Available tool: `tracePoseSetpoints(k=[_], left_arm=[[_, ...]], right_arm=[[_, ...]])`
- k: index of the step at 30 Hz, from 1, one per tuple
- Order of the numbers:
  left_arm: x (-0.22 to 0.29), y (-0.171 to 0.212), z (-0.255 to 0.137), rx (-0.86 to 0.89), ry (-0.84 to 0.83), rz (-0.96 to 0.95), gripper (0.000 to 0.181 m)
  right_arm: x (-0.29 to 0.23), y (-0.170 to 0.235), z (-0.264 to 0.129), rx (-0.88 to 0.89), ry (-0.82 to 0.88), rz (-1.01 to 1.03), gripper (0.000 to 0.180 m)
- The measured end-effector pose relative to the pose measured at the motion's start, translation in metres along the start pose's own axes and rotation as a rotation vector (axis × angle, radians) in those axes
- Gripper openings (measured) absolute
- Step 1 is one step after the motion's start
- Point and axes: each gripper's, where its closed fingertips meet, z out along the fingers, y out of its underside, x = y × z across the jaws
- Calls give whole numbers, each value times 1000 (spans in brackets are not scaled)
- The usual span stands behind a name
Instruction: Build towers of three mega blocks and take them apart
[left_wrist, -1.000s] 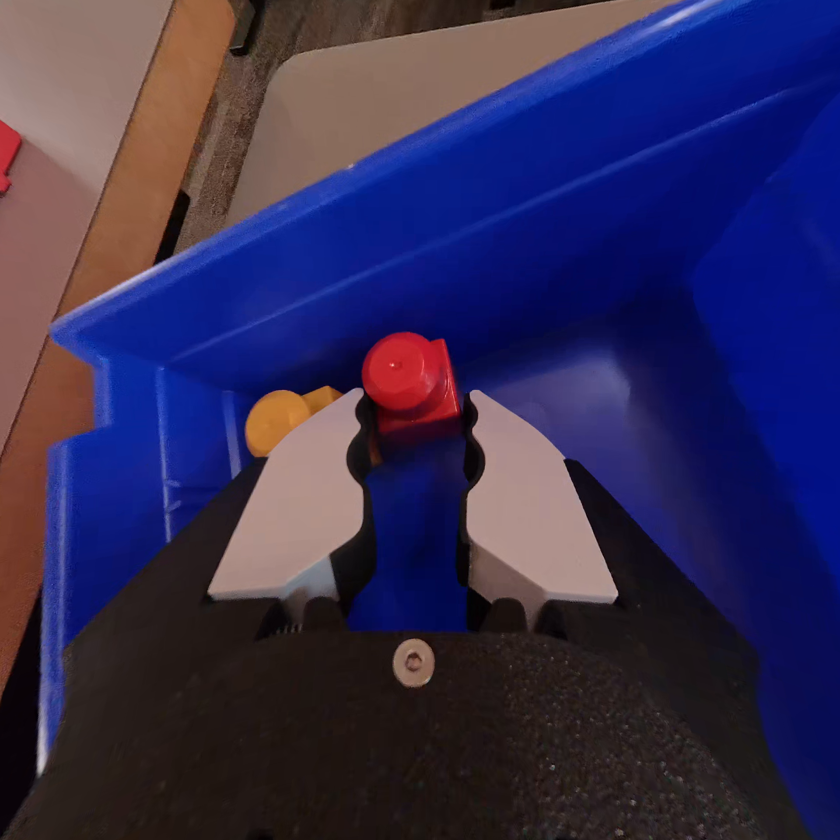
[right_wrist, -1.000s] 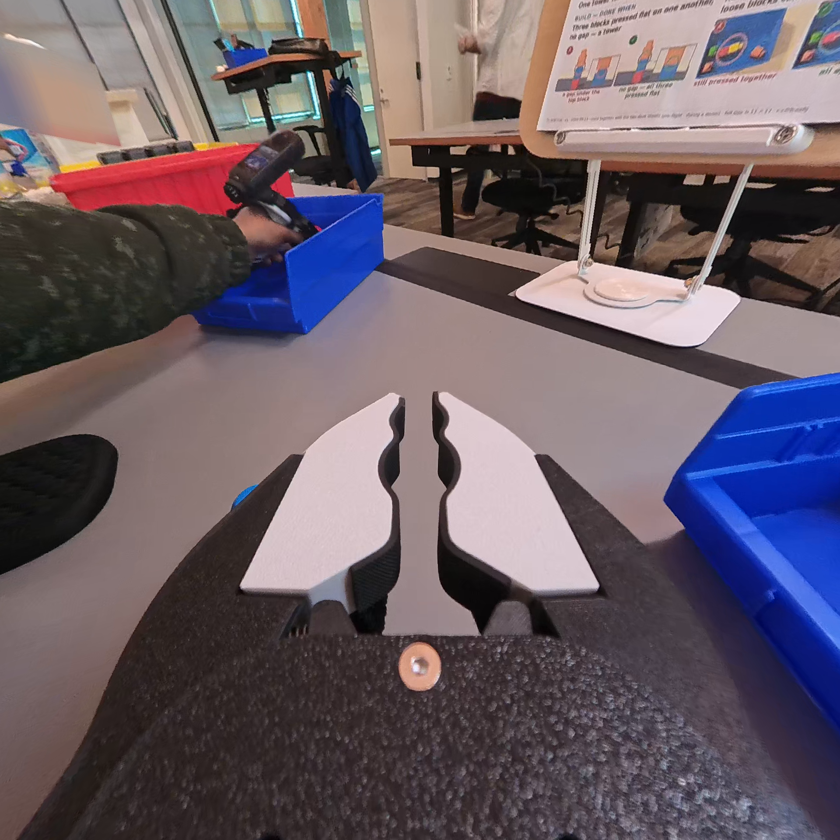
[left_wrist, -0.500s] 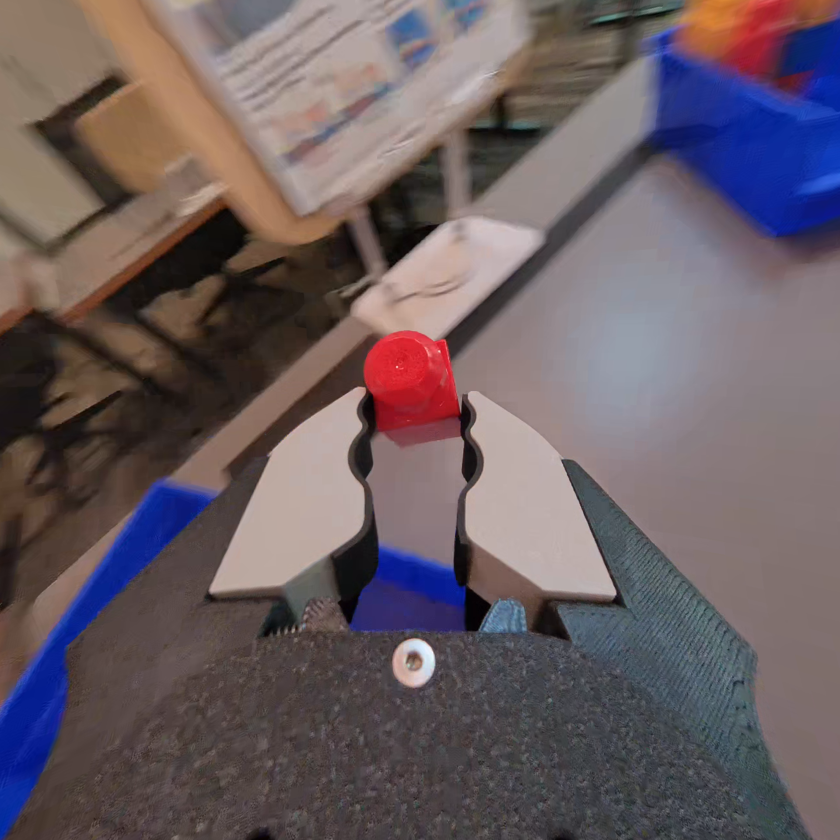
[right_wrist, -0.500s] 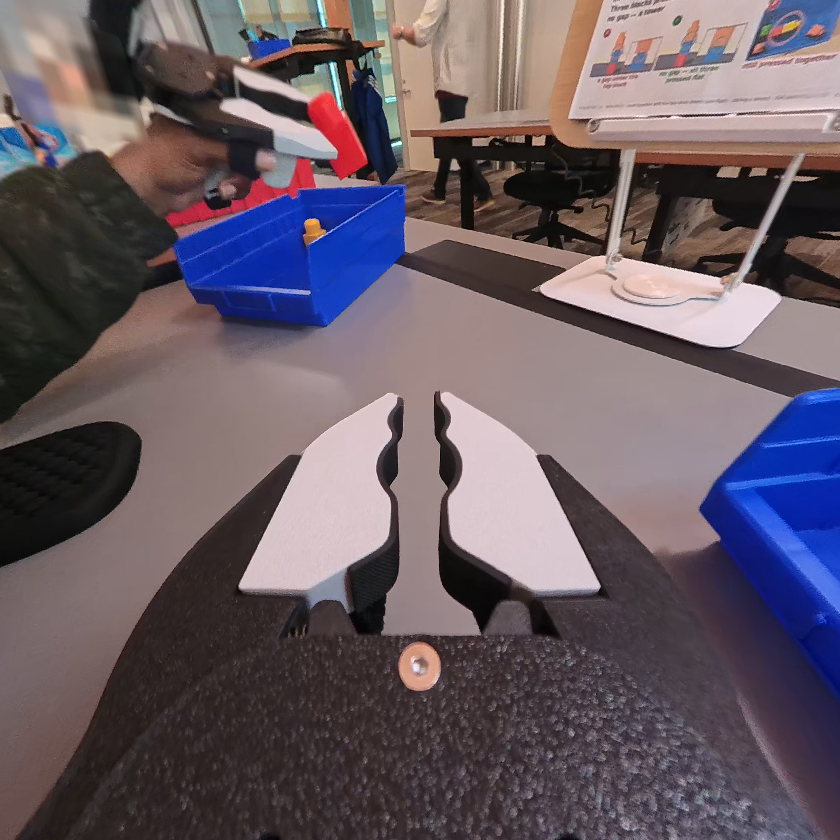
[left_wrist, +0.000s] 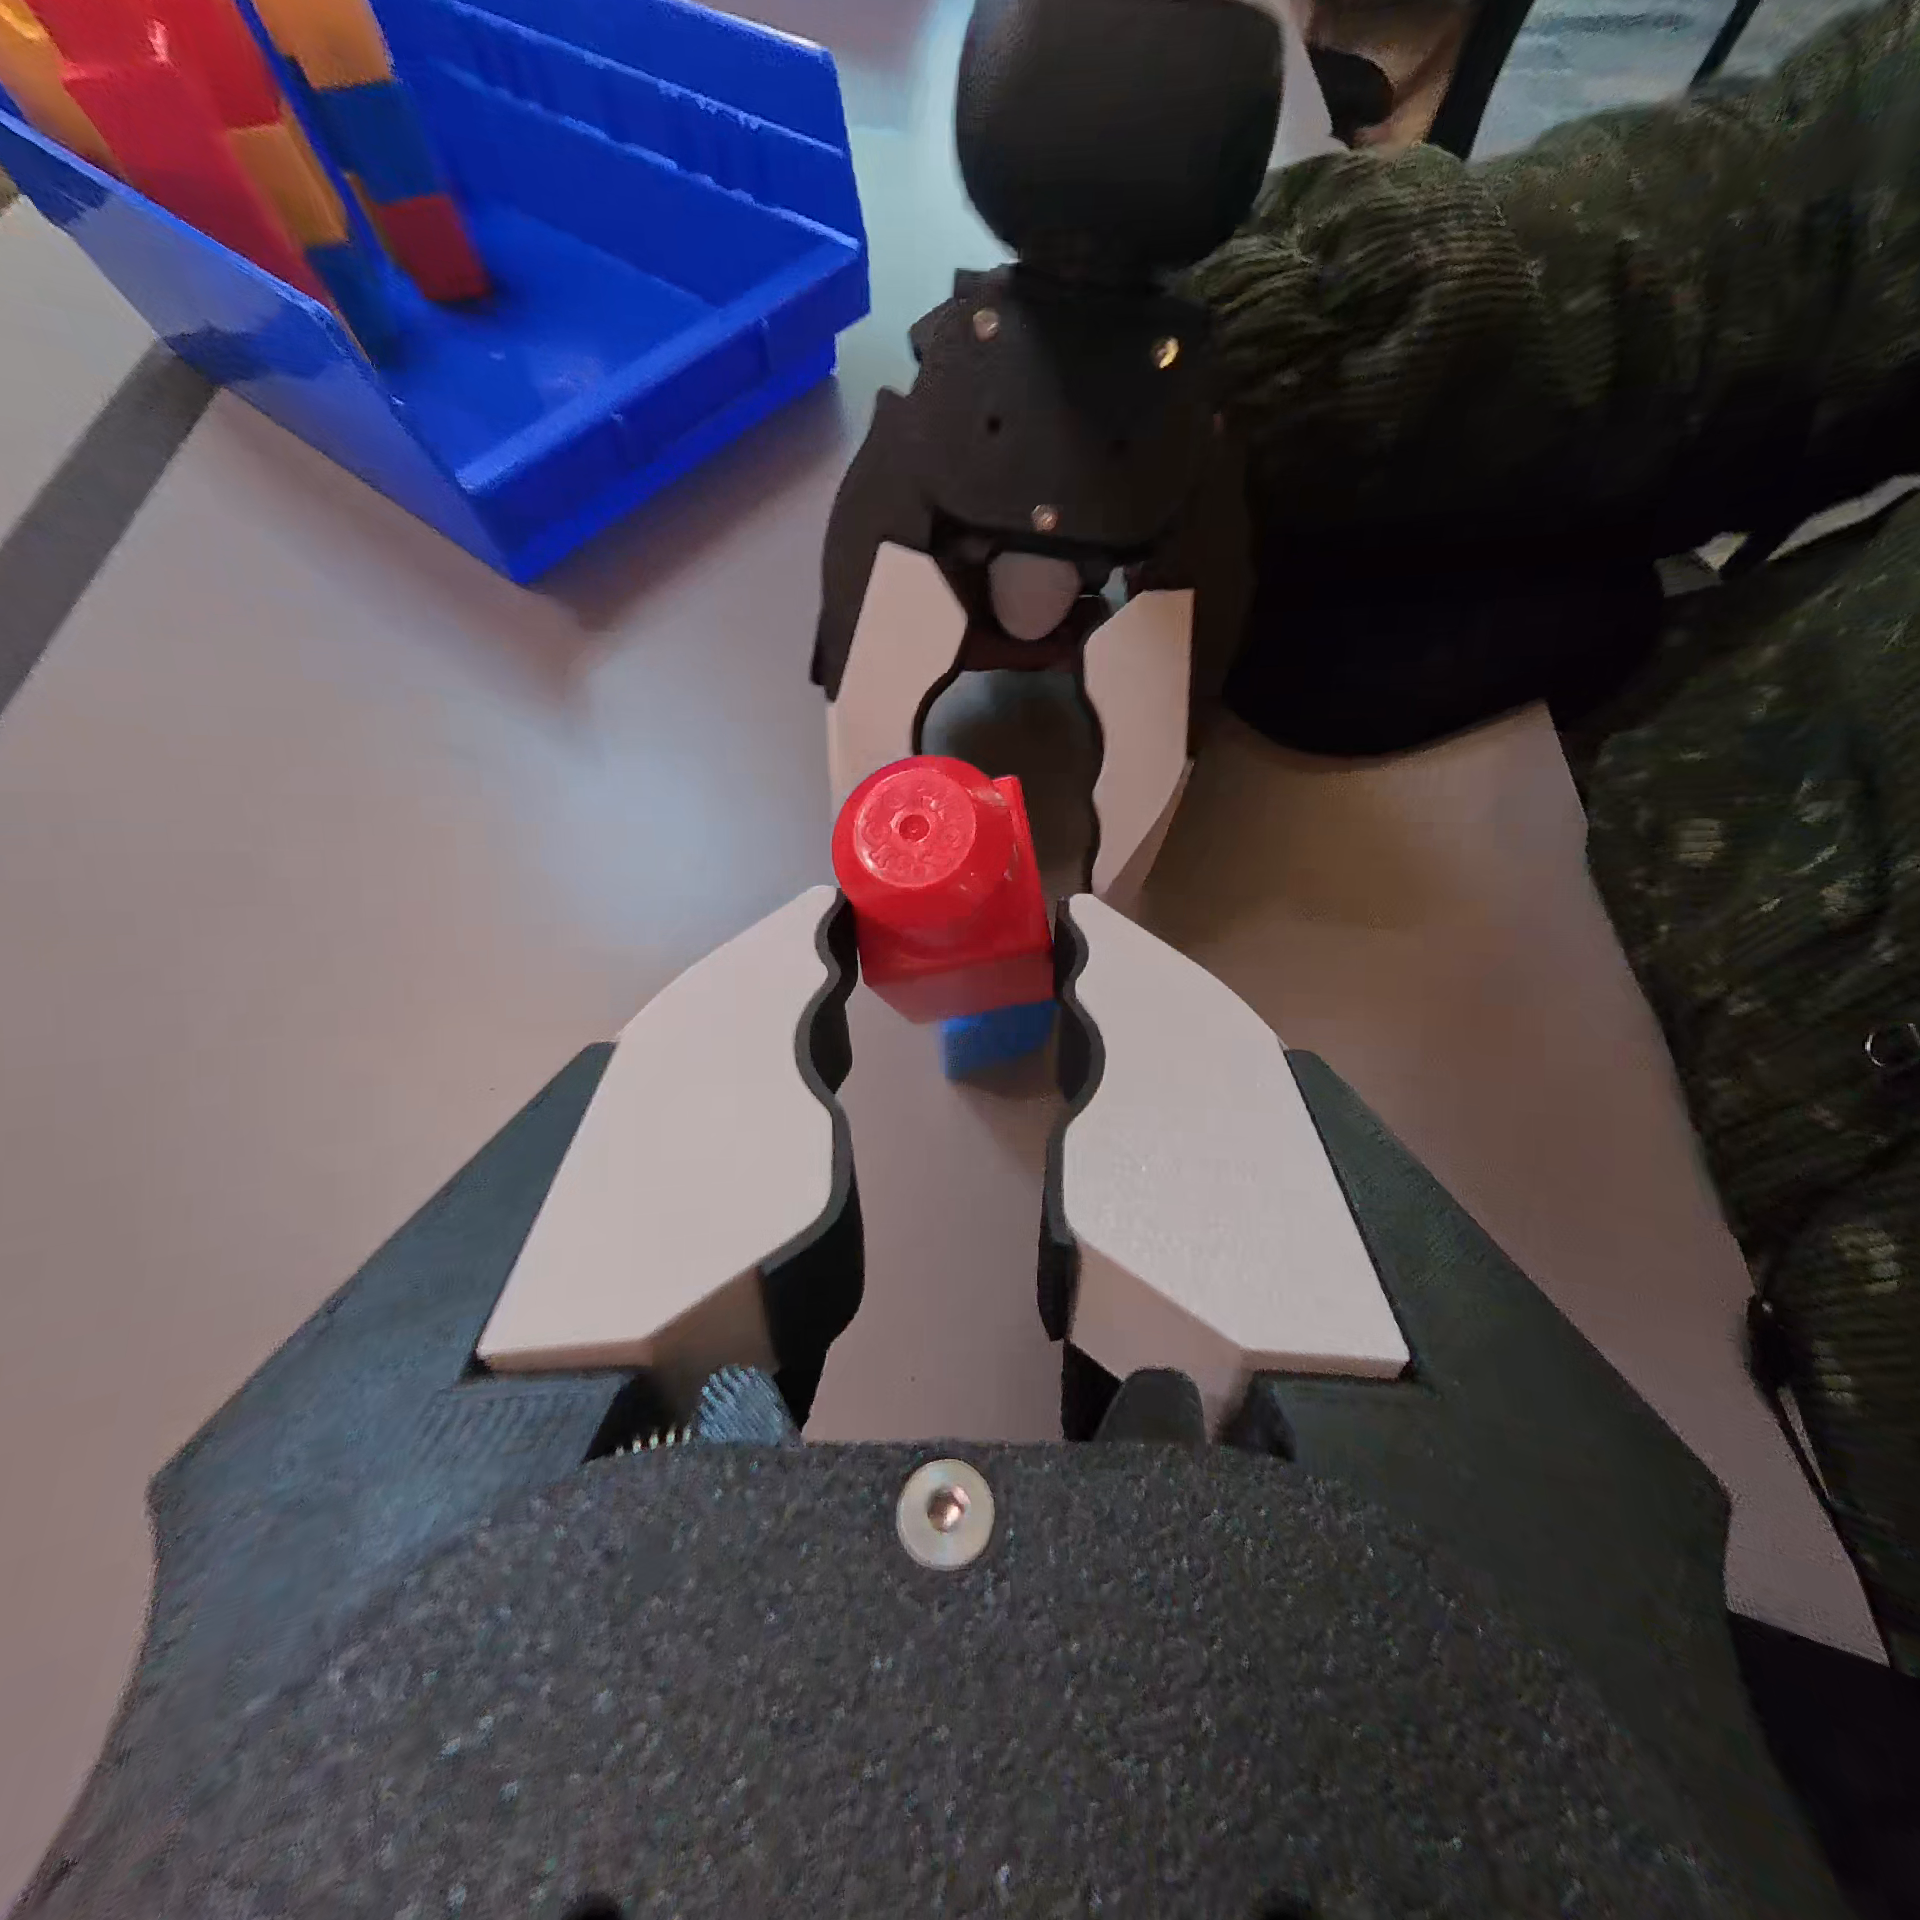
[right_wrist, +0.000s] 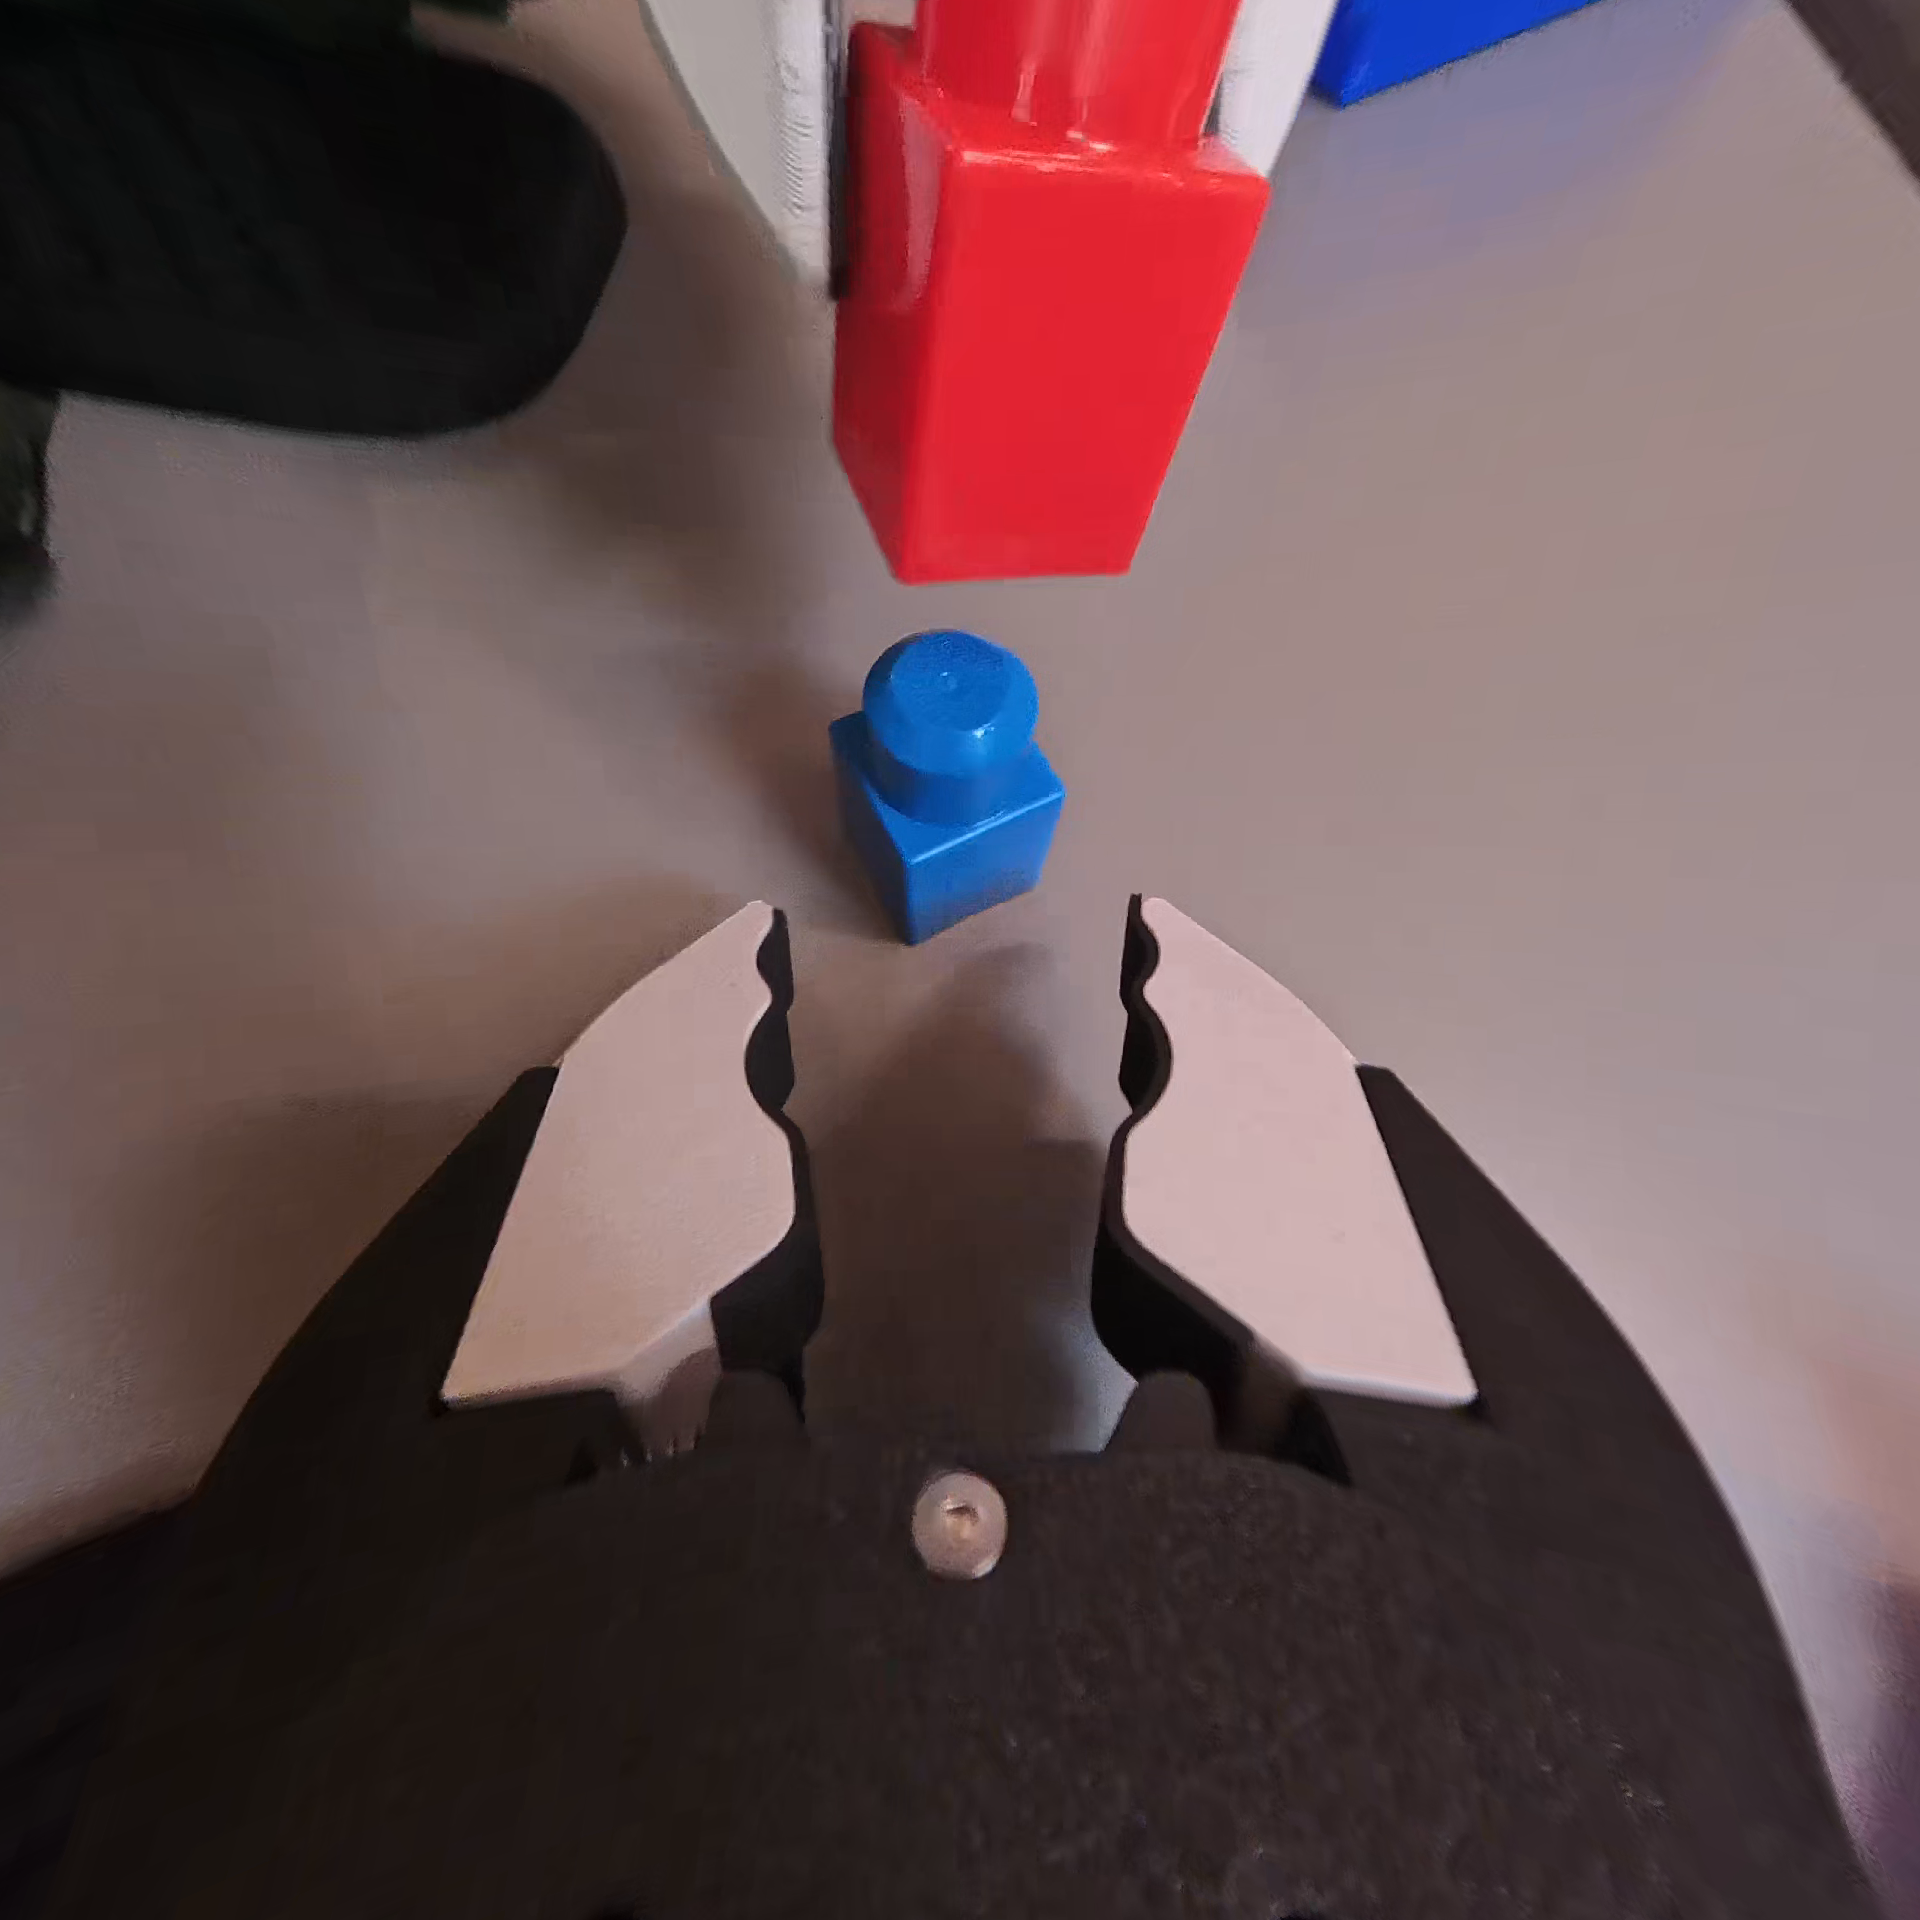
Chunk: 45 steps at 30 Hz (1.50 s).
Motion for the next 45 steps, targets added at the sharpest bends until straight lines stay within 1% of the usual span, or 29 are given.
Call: tracePoseSetpoints(k=[3,5,6,7,8,12,16,20,23,28,36,42,45], left_arm=[[3,1,3,-10,12,4,36],[5,2,3,-6,14,6,36],[5,2,3,-4,11,12,36],[6,3,2,-6,14,10,36],[6,4,1,-4,16,6,36],[6,2,0,5,14,-22,36],[8,6,3,-61,-18,1,36],[17,21,10,-185,-4,33,36],[19,26,11,-231,0,14,36],[22,19,6,-178,29,12,36],[25,22,2,-177,56,26,36],[26,23,4,-174,58,35,36],[25,14,3,-107,51,57,36]], right_arm=[[3,6,23,-80,-40,-54,62],[-1,-1,30,-55,-95,-52,57],[-2,-2,31,-55,-106,-63,52],[-1,-3,31,-57,-102,-76,42],[-1,-3,31,-53,-100,-81,41],[-8,-8,27,-36,-119,-19,40],[-15,-19,27,-52,-98,20,40],[-18,-20,32,-94,-68,35,39],[-21,-16,34,-131,-60,43,38],[-25,-29,30,-60,-76,108,37],[-32,-31,30,-46,-119,124,36],[-34,-29,30,-49,-118,124,37],[-32,-32,28,-28,-112,127,37]])
